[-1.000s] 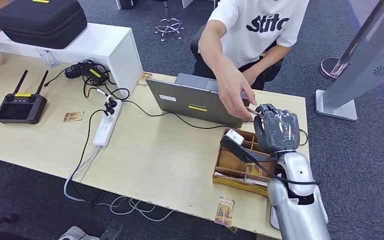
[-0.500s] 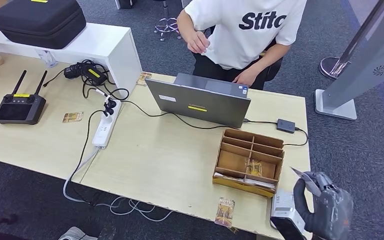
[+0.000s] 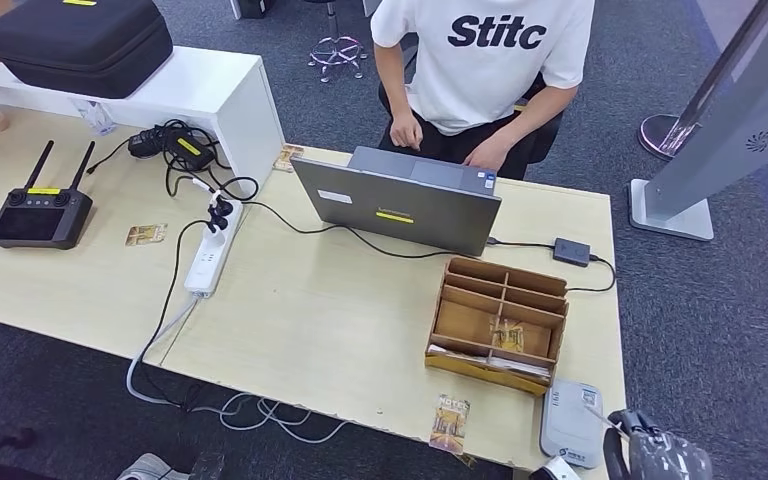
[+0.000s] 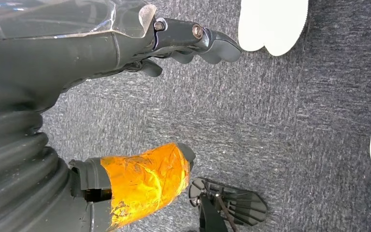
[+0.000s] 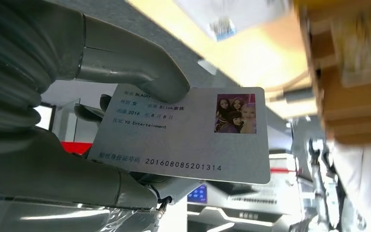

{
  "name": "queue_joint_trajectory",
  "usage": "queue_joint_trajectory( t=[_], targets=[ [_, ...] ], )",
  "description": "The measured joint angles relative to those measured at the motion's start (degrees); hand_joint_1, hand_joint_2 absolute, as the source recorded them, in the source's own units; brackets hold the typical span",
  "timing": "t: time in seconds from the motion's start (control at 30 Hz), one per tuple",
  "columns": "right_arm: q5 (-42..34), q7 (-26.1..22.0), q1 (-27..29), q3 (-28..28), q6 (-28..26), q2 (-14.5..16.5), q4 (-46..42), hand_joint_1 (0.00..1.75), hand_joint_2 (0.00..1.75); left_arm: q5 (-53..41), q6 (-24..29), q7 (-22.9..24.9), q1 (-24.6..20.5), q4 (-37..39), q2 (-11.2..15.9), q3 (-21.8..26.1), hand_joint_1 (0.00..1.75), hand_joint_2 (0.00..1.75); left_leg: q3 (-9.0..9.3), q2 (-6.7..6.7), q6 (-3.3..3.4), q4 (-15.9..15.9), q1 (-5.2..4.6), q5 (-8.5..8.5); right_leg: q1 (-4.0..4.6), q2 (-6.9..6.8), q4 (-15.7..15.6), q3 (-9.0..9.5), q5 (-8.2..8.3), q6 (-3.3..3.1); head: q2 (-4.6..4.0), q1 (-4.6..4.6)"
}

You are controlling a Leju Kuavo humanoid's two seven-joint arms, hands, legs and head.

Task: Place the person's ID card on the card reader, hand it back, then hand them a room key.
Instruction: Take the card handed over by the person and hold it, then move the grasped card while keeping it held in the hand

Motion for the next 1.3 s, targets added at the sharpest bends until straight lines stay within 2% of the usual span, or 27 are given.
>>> queue_joint_trajectory(
  t=[0.27, 0.5, 0.73, 0.9, 1.07, 1.3],
  targets=[
    [2.4, 5.1, -0.3, 7.0, -0.1, -4.9, 5.3, 1.75, 1.75, -0.6, 0.0, 0.0, 0.0, 0.0, 0.0, 0.4, 0.00, 1.75, 0.00, -0.01, 0.00, 0.0, -0.01, 0.00, 0.00, 0.00, 0.0, 0.00, 0.00, 0.00, 0.00, -0.02],
    [3.0, 8.7, -0.9, 10.7, -0.2, -7.5, 7.9, 1.75, 1.75, -1.3, 0.1, 0.0, -0.1, 0.0, 0.0, 0.5, 0.00, 1.75, 0.01, -0.01, 0.00, 0.0, -0.01, 0.00, -0.01, 0.00, 0.0, 0.00, 0.00, 0.00, 0.00, -0.01],
    [4.0, 10.3, -1.0, 12.1, -0.1, -8.5, 9.1, 1.75, 1.75, -1.4, 0.1, 0.0, -0.1, 0.0, 0.0, 0.5, 0.00, 1.75, 0.01, -0.01, 0.00, 0.0, -0.01, 0.00, -0.01, 0.00, 0.0, 0.00, 0.00, 0.00, 0.00, -0.02],
    [7.5, 14.6, -1.1, 12.4, 0.2, -9.1, 9.5, 1.75, 1.75, -1.7, 0.1, 0.0, -0.1, 0.0, 0.0, 0.5, 0.00, 1.75, 0.01, -0.01, 0.00, 0.0, -0.01, 0.00, -0.01, 0.00, 0.0, 0.00, 0.00, 0.00, 0.00, -0.02],
    [7.8, 19.2, -1.3, 12.9, 0.5, -10.5, 9.7, 1.75, 1.75, -1.8, 0.2, 0.0, -0.1, 0.0, 0.0, 0.5, 0.00, 1.75, 0.01, -0.01, 0.00, 0.0, -0.02, 0.00, -0.01, 0.00, 0.0, 0.00, 0.00, 0.00, 0.00, -0.01],
    [7.9, 22.8, -1.4, 13.5, 0.7, -12.4, 8.8, 1.75, 1.75, -2.2, 0.2, 0.0, -0.1, 0.0, 0.0, 0.5, 0.00, 1.75, 0.02, -0.01, 0.00, 0.0, -0.02, 0.00, -0.01, 0.00, 0.0, 0.00, 0.00, 0.00, 0.00, -0.01]
  ],
)
